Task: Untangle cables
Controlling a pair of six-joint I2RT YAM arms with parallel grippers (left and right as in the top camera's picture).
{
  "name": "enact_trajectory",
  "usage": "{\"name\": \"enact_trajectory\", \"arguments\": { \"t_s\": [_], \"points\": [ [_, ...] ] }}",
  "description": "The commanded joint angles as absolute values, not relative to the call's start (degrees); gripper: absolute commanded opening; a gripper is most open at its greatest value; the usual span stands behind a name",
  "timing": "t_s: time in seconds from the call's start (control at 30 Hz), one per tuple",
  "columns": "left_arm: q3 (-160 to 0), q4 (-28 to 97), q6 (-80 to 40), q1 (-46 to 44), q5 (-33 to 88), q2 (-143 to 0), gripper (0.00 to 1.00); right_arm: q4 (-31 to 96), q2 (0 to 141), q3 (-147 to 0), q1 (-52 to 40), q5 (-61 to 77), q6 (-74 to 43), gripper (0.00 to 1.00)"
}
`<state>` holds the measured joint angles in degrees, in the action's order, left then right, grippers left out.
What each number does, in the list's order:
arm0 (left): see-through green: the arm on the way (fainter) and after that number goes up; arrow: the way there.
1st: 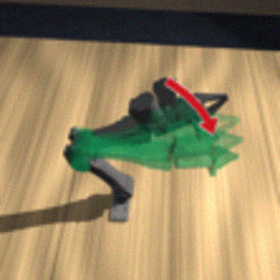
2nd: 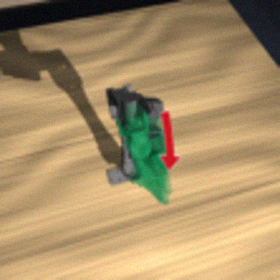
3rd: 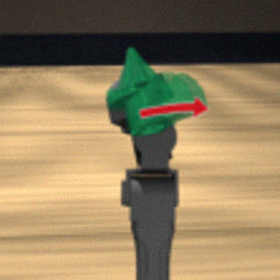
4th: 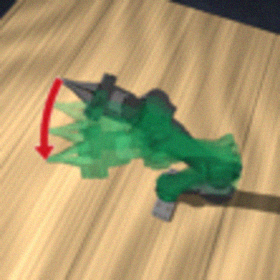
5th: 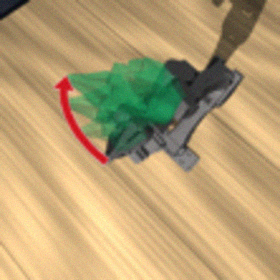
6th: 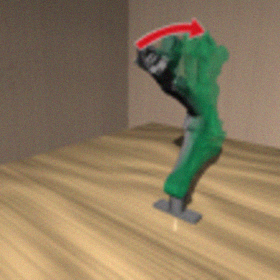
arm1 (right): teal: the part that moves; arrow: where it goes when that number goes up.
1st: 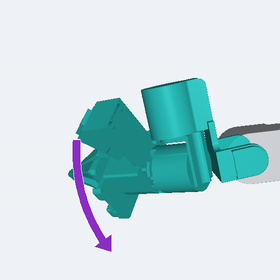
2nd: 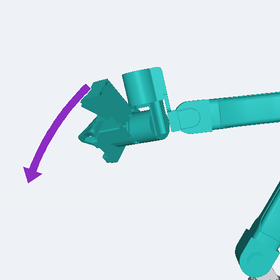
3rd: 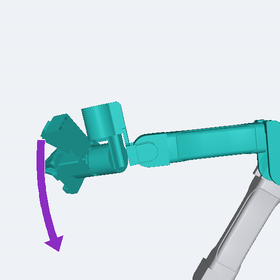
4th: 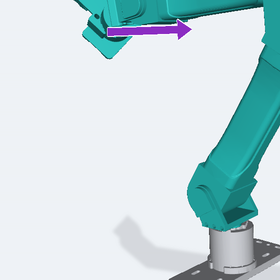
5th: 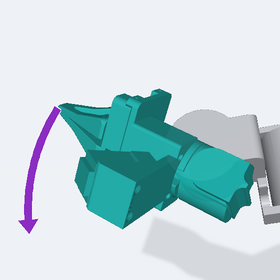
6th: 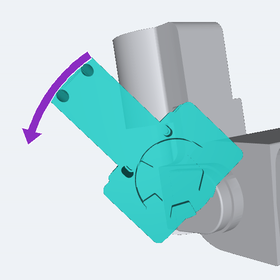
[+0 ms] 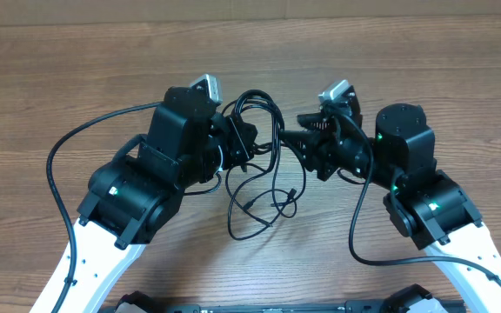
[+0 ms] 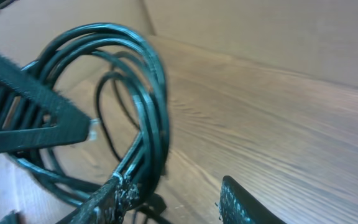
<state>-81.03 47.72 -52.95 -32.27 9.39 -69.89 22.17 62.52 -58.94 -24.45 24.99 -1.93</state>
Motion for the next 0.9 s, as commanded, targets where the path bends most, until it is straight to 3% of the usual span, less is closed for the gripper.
{"name": "enact_trajectory", "arguments": {
  "t_s": [0.0, 0.27, 0.87],
  "points": [
    [-81.5, 47.3, -50.9, -32.2, 8.6, -69.7, 0.04, 22.0, 61.1, -60.2, -24.3, 20.0, -2.2, 0.46],
    [-81.5, 47.3, -51.0, -32.2, 8.6, -69.7, 0.04, 23.3, 61.1, -60.2, -24.3, 17.2, -2.2, 0.46],
    [-81.5, 44.5, -51.4, -32.3, 10.4, -69.7, 0.04, 23.0, 61.1, -60.2, -24.4, 25.0, -5.0, 0.46]
  ]
}}
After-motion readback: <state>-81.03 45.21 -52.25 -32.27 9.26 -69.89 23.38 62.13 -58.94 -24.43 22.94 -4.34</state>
